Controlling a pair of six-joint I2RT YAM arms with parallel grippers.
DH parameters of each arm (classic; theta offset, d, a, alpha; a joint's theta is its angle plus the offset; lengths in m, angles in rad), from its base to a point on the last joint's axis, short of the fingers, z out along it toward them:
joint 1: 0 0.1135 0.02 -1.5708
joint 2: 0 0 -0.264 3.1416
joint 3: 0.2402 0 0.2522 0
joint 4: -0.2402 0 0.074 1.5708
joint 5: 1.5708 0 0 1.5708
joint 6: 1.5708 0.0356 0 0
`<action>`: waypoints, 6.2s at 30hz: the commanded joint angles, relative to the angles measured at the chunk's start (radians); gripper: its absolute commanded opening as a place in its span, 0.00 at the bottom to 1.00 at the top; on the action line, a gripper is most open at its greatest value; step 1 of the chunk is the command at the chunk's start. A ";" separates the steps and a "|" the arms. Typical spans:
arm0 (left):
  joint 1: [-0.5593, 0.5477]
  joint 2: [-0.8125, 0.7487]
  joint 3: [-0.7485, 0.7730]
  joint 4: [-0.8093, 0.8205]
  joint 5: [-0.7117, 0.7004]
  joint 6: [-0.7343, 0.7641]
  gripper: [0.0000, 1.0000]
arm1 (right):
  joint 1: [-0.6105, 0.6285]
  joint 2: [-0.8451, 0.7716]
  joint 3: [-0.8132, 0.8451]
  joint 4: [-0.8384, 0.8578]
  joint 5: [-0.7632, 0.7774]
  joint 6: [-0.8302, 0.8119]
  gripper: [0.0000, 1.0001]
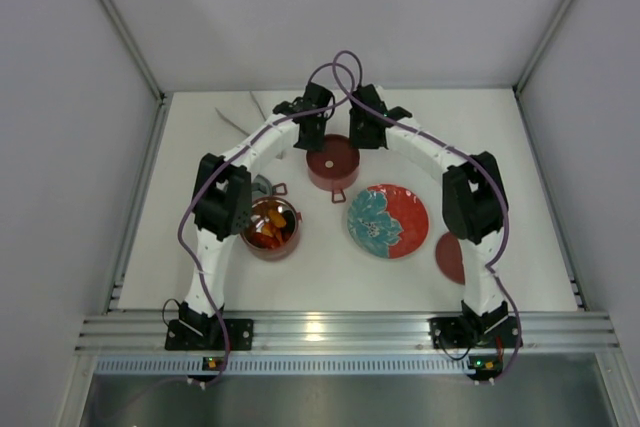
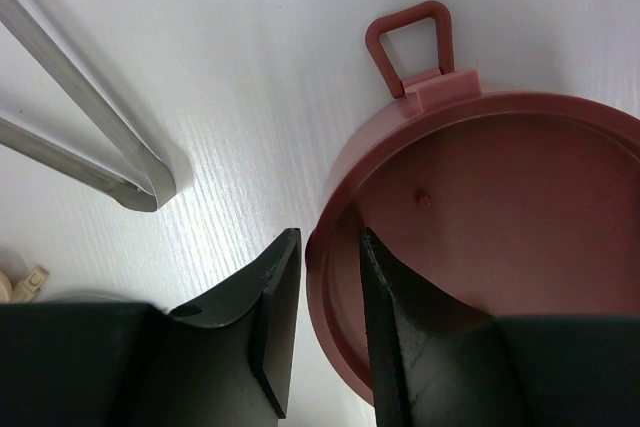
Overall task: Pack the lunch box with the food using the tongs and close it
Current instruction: Close the box lid on the packing box, then pick up the box lid from the center of the board.
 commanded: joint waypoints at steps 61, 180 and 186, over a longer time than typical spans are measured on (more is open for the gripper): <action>-0.102 -0.783 -0.433 0.090 0.307 -0.152 0.65 | -0.337 -1.341 -1.117 -0.308 0.100 0.357 0.49; 0.055 -0.923 -0.890 0.245 0.043 -0.388 0.61 | -0.337 -0.791 -1.085 0.060 0.013 0.297 0.00; 0.094 -1.039 -1.017 0.276 -0.136 -0.477 0.64 | -0.337 -0.826 -1.043 0.026 0.019 0.262 0.00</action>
